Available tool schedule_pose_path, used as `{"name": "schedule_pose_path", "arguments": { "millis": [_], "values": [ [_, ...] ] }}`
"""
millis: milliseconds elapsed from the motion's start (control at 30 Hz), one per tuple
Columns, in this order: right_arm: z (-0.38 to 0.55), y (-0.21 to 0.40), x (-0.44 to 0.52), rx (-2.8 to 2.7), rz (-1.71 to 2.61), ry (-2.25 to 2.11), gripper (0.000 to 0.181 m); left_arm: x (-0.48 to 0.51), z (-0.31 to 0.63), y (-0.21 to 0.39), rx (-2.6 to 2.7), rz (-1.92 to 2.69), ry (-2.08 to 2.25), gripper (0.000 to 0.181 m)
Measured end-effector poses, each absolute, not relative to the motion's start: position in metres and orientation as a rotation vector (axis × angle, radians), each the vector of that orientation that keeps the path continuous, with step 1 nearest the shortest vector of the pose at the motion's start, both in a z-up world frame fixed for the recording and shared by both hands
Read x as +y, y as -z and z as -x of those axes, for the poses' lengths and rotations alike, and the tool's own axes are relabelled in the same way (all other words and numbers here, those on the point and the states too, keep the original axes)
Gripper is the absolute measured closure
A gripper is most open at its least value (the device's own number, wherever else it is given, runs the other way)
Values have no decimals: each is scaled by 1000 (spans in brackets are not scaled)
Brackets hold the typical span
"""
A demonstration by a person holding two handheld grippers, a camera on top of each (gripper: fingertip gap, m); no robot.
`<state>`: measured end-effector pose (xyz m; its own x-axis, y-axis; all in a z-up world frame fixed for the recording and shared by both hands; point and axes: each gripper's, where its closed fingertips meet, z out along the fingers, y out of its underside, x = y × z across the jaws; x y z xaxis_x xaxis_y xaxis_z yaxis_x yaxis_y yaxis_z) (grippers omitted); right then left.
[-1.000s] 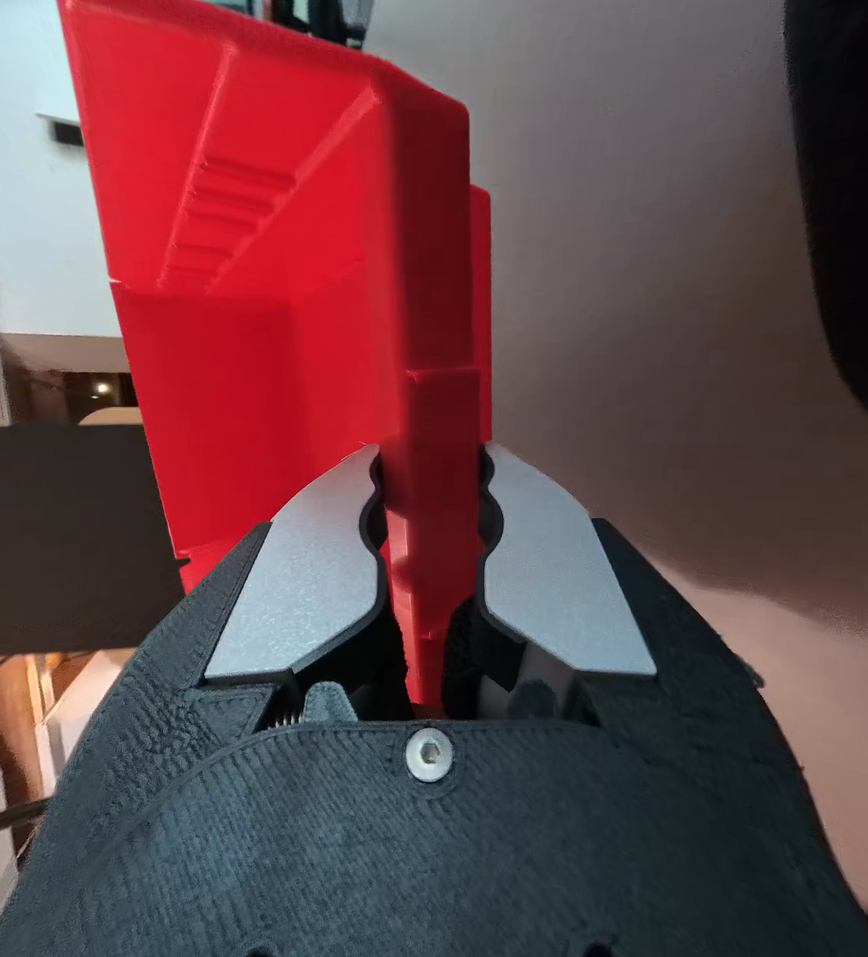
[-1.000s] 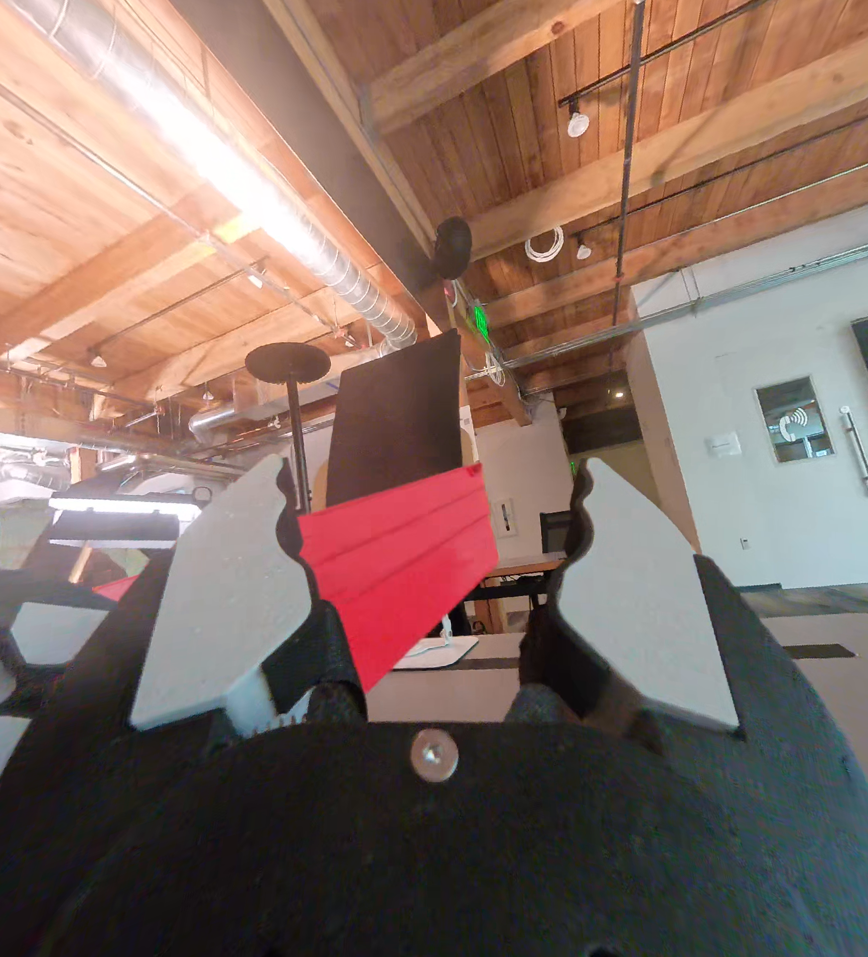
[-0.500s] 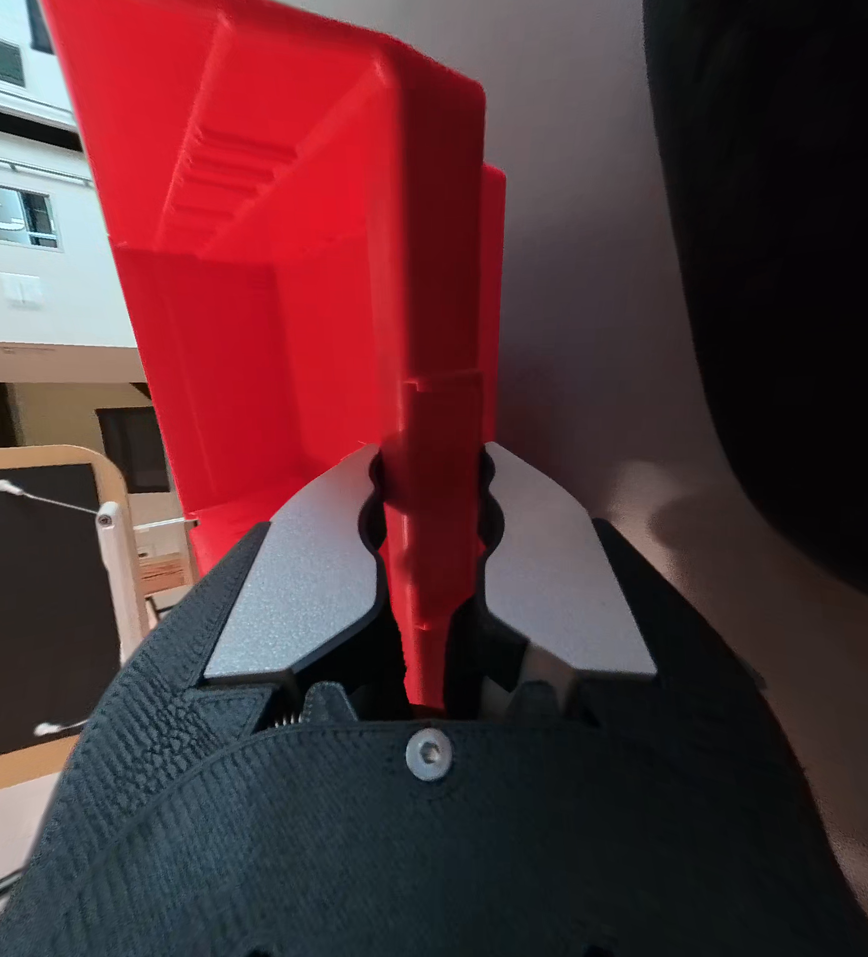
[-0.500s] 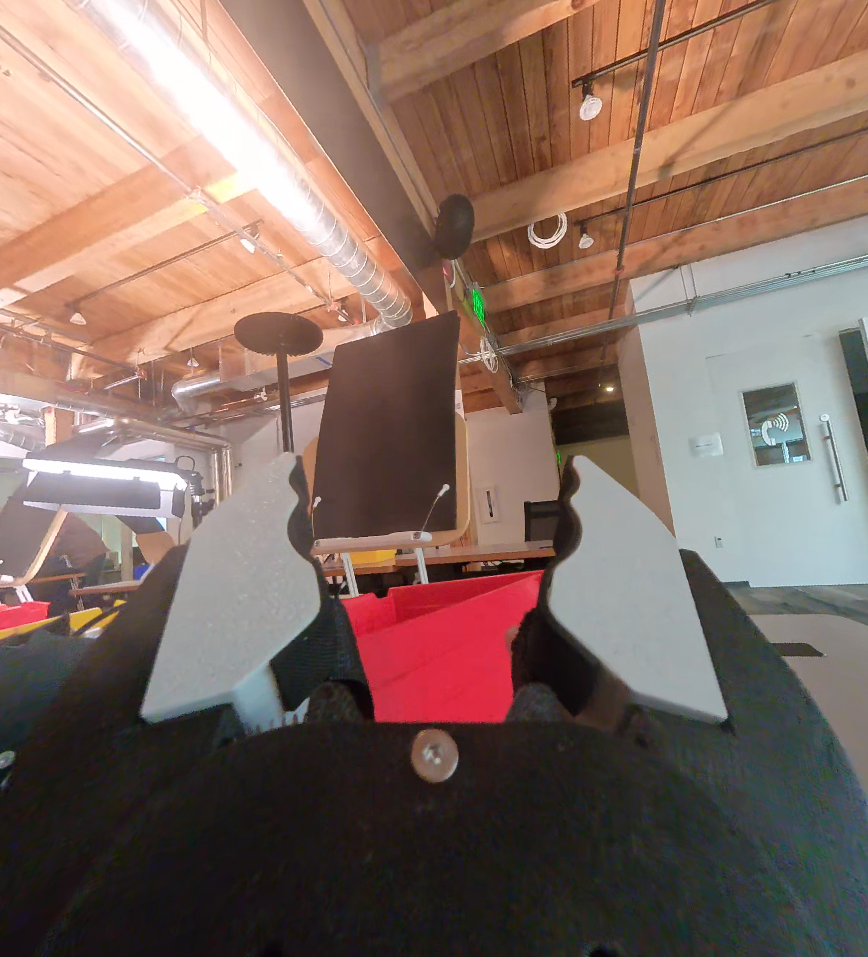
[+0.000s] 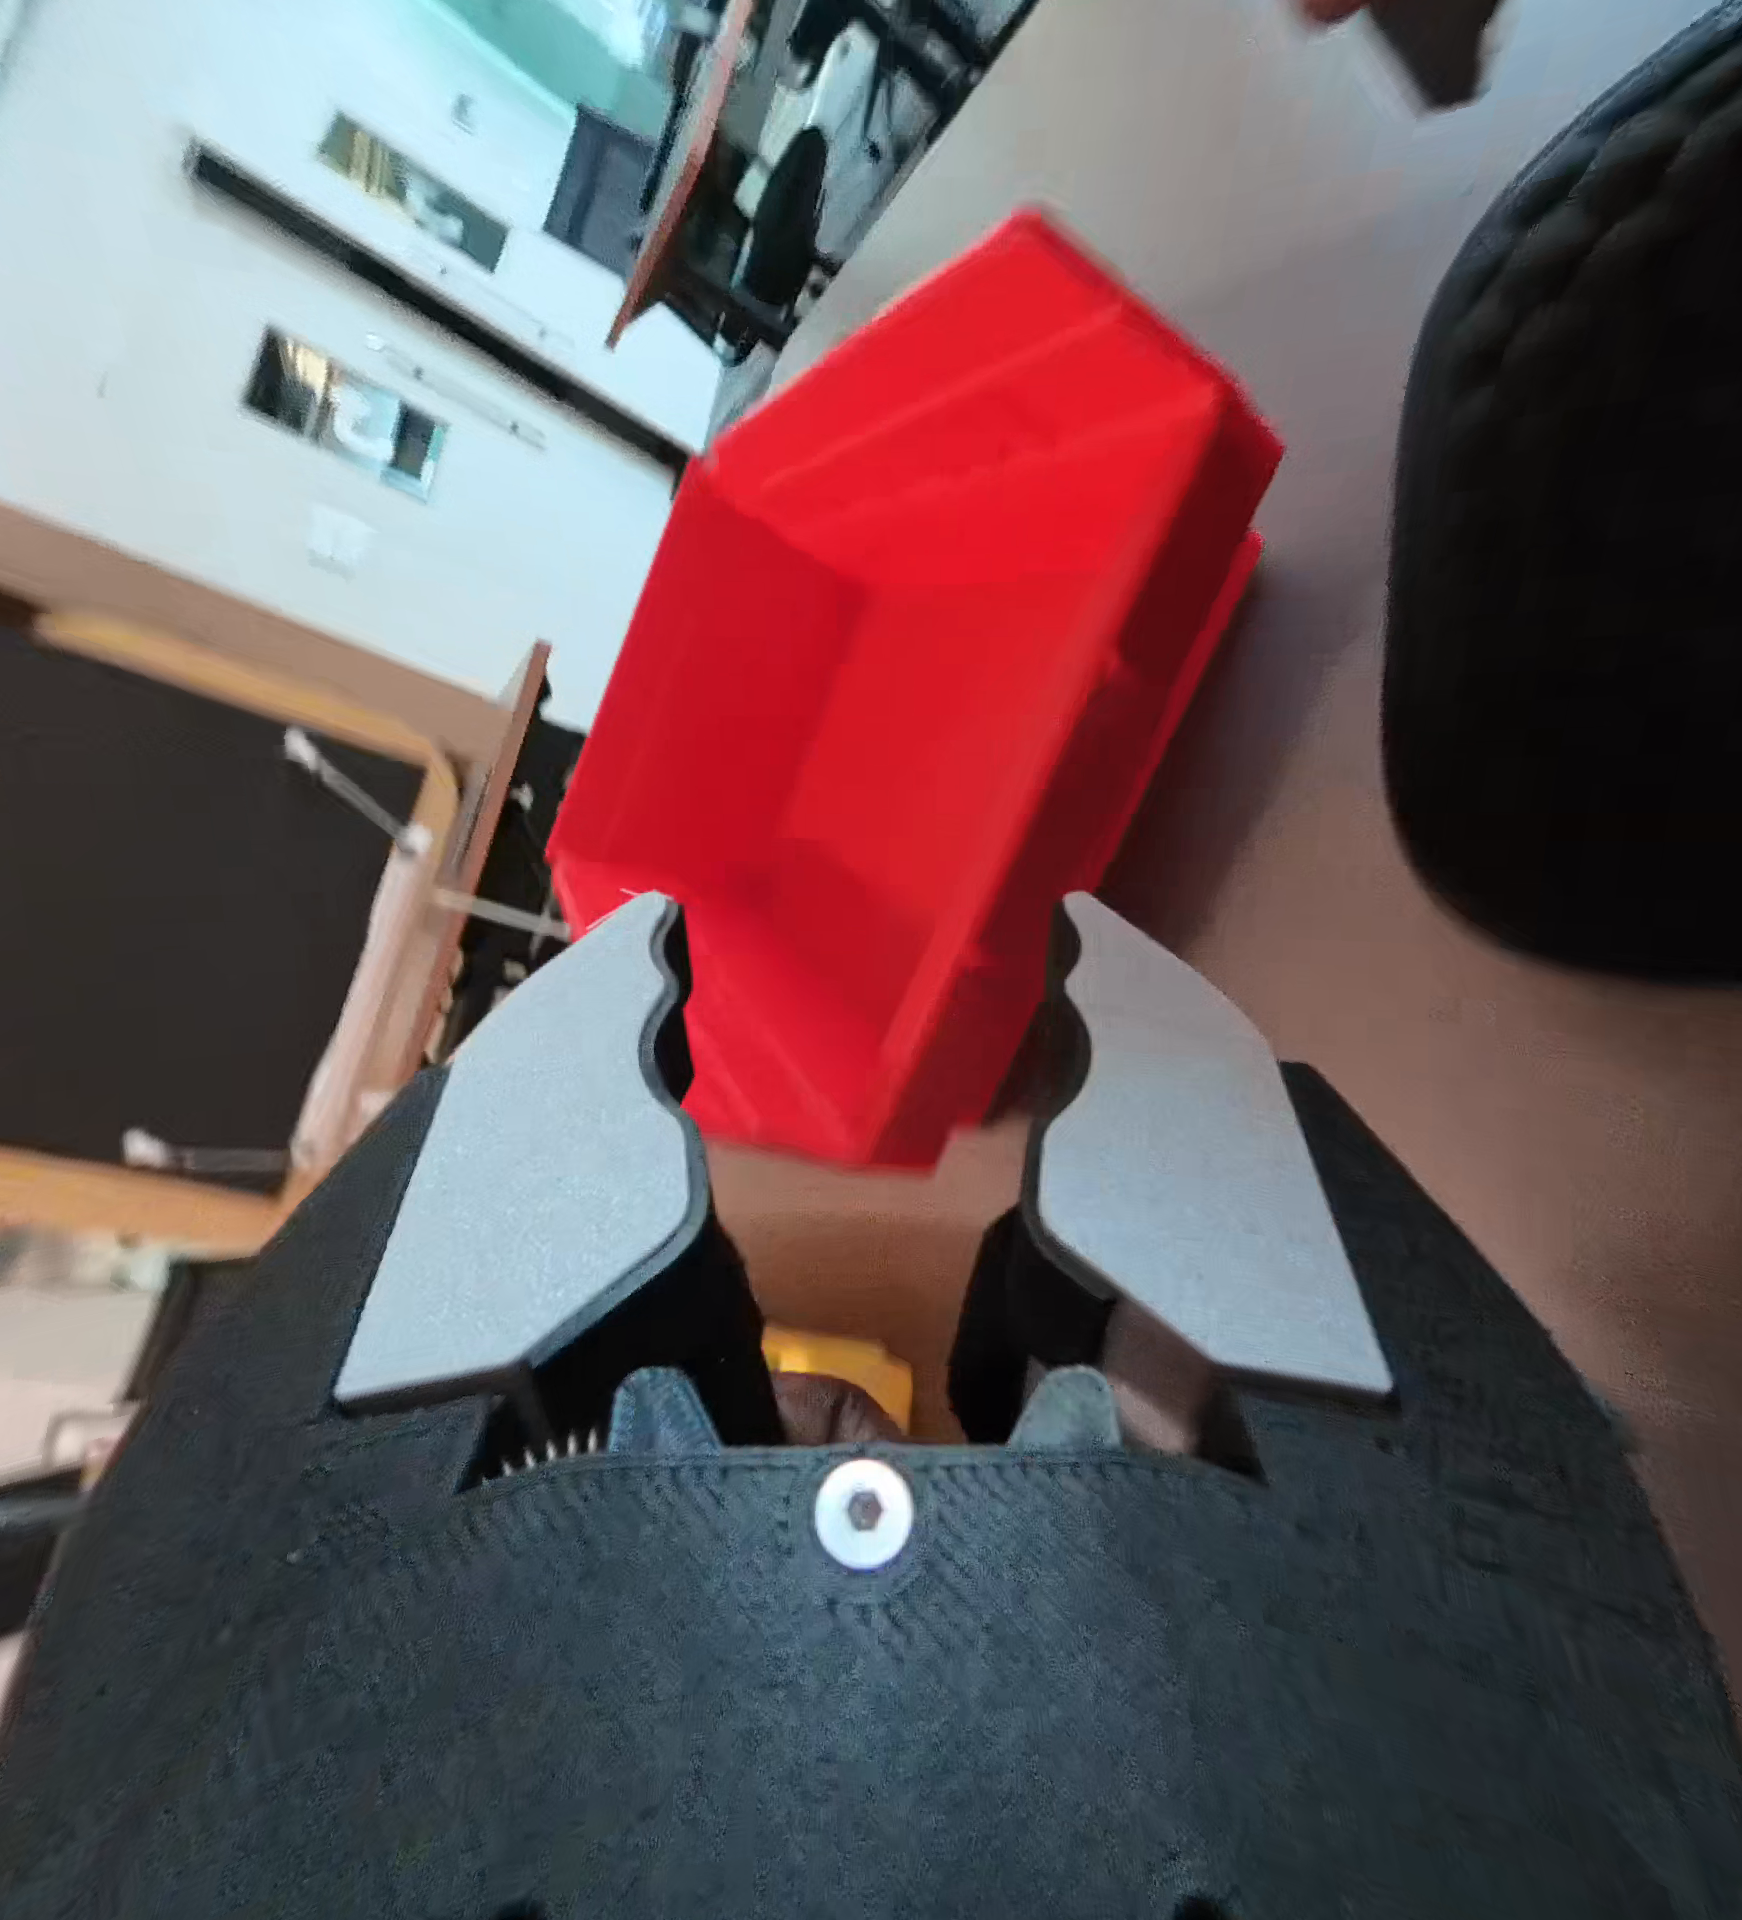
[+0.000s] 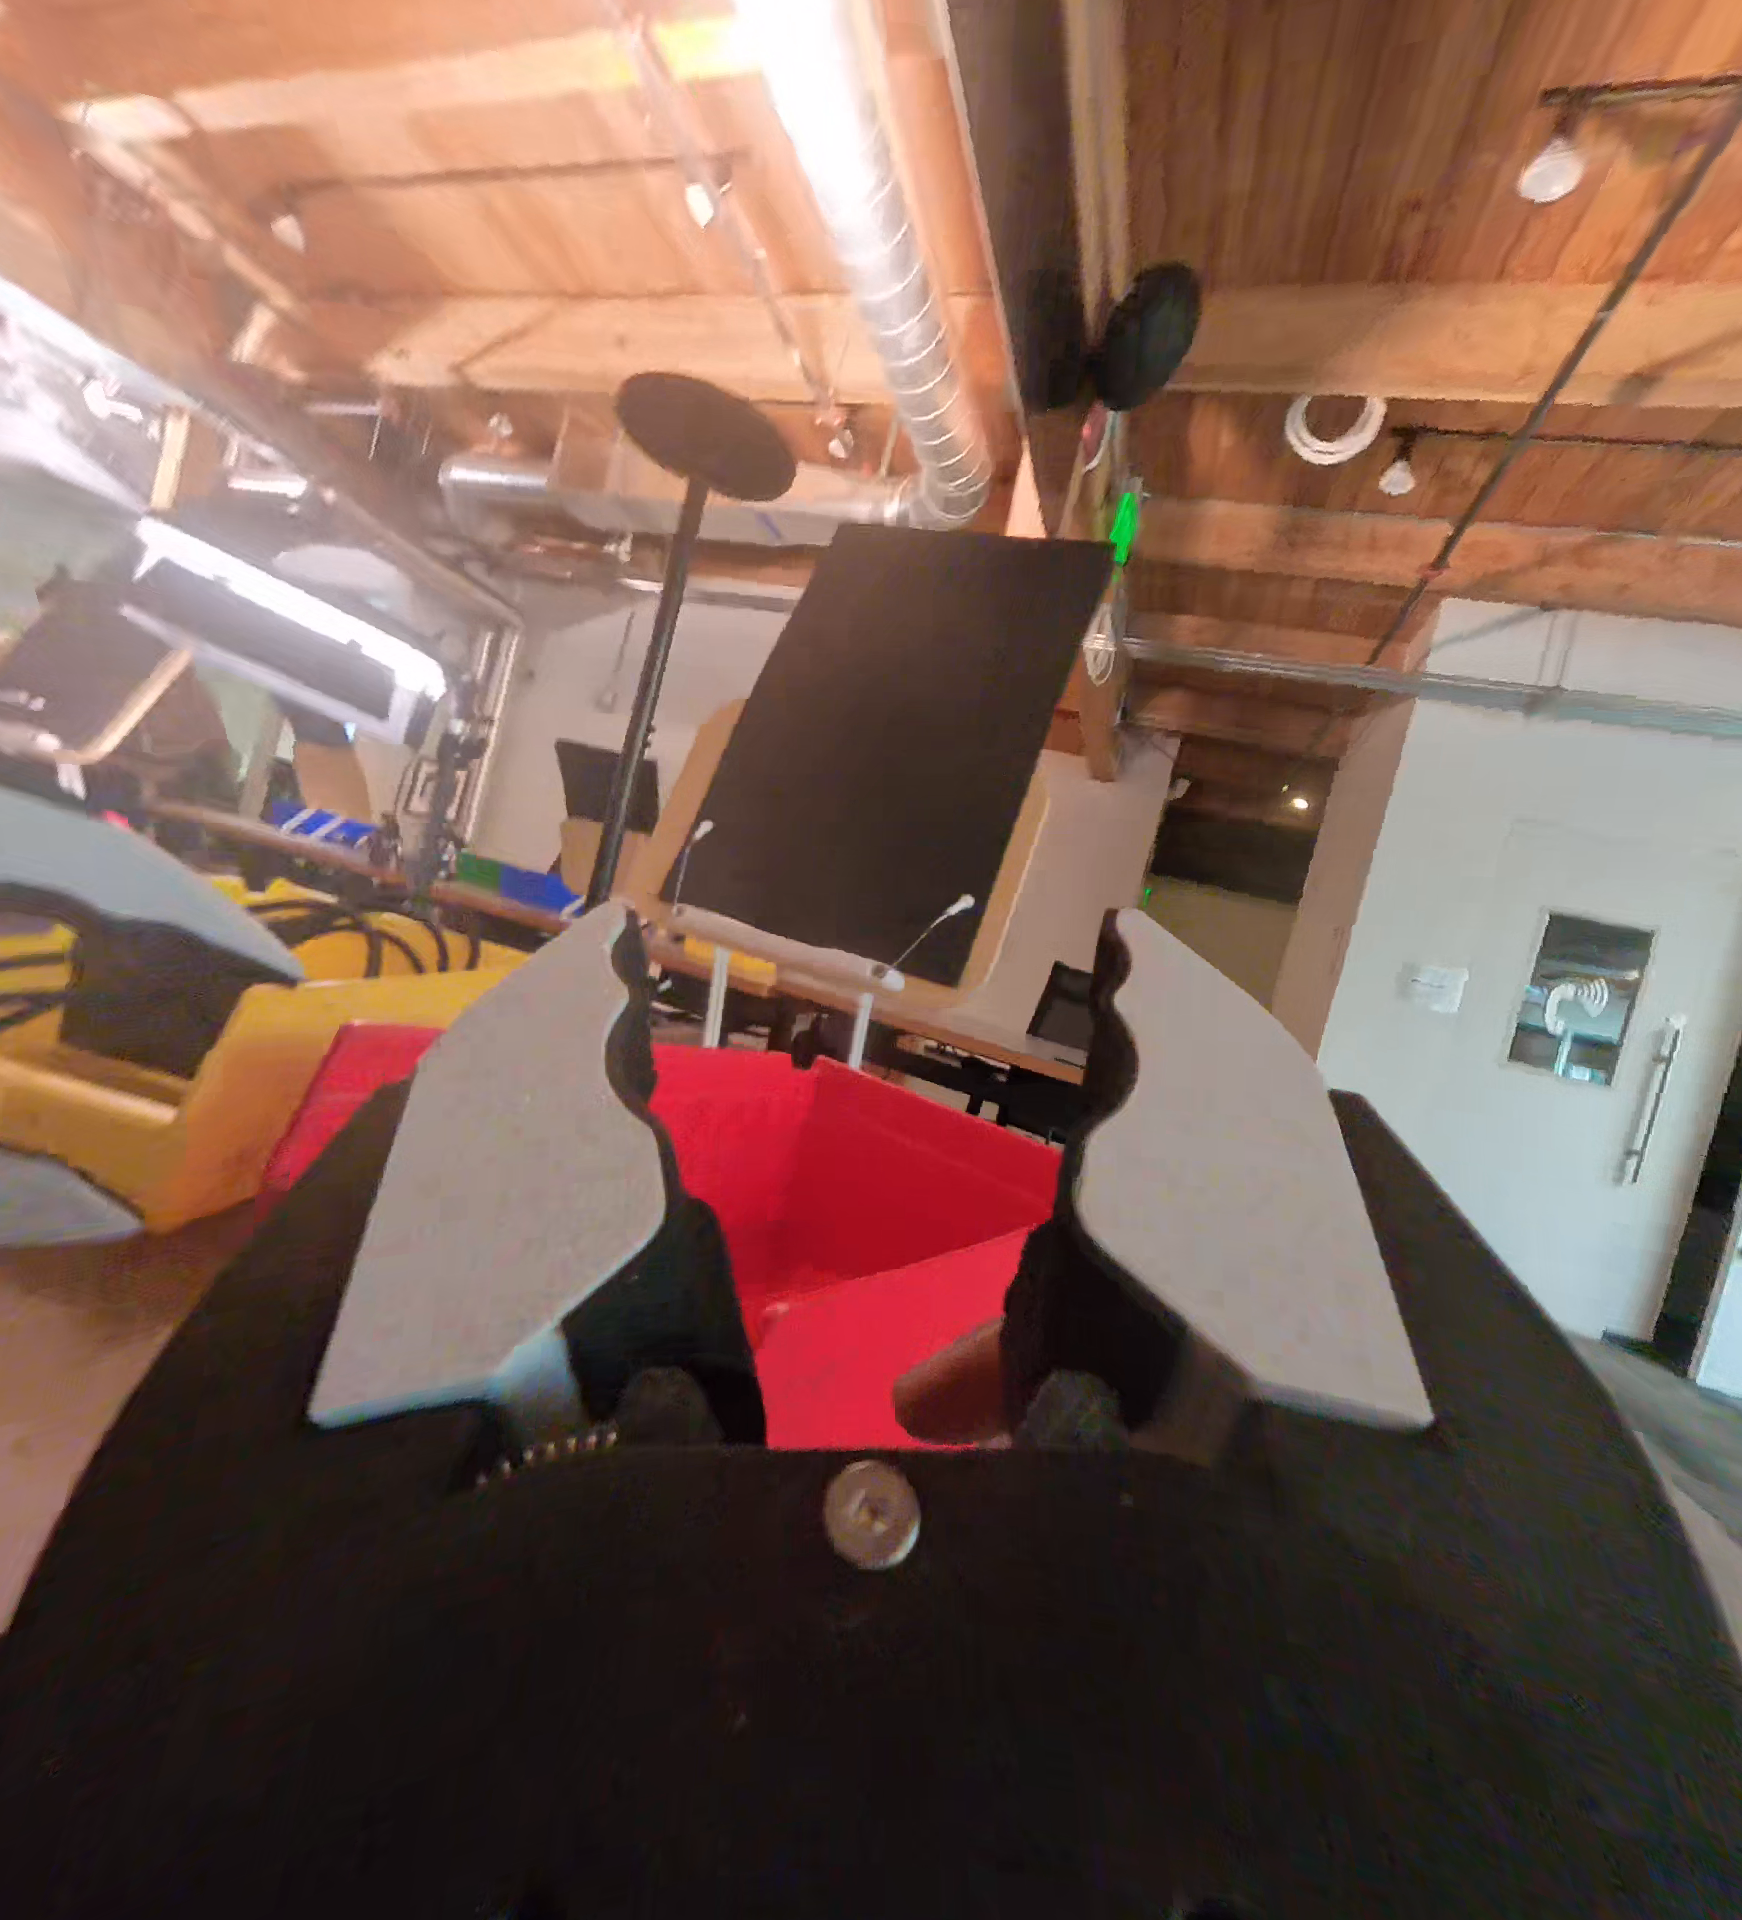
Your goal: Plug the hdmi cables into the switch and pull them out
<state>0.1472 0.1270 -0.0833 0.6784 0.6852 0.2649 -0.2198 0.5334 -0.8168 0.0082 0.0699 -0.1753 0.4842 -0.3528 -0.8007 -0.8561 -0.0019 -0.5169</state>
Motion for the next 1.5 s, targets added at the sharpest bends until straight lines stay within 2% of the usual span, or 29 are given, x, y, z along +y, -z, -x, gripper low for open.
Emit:
{"name": "schedule_pose_path", "arguments": {
  "millis": [167,200,300,333,500,567,767,1167,1500],
  "values": [
    [-72,134,69,-1178,710,-323,128,34,95,215,872,1876,-609,116],
    [-56,156,69,-1307,755,-250,126,27,112,225,841,1925,-616,116],
    [-32,223,95,-1592,1030,15,99,18,142,237,767,1977,-638,119],
    [-29,232,104,-1608,1100,68,101,18,144,234,755,1967,-631,121],
    [-28,247,116,-1648,1271,71,113,23,179,236,808,2015,-854,131],
    [-38,248,129,-1621,1325,144,143,21,192,251,809,2120,-842,145],
    [-87,253,168,-1611,1411,332,143,6,222,251,755,2139,-841,144],
    [-215,257,199,-1665,1541,401,143,-65,284,250,688,2147,-889,143],
    [-248,256,198,-1696,1422,347,143,-139,316,250,765,2145,-840,142]
  ]
}}
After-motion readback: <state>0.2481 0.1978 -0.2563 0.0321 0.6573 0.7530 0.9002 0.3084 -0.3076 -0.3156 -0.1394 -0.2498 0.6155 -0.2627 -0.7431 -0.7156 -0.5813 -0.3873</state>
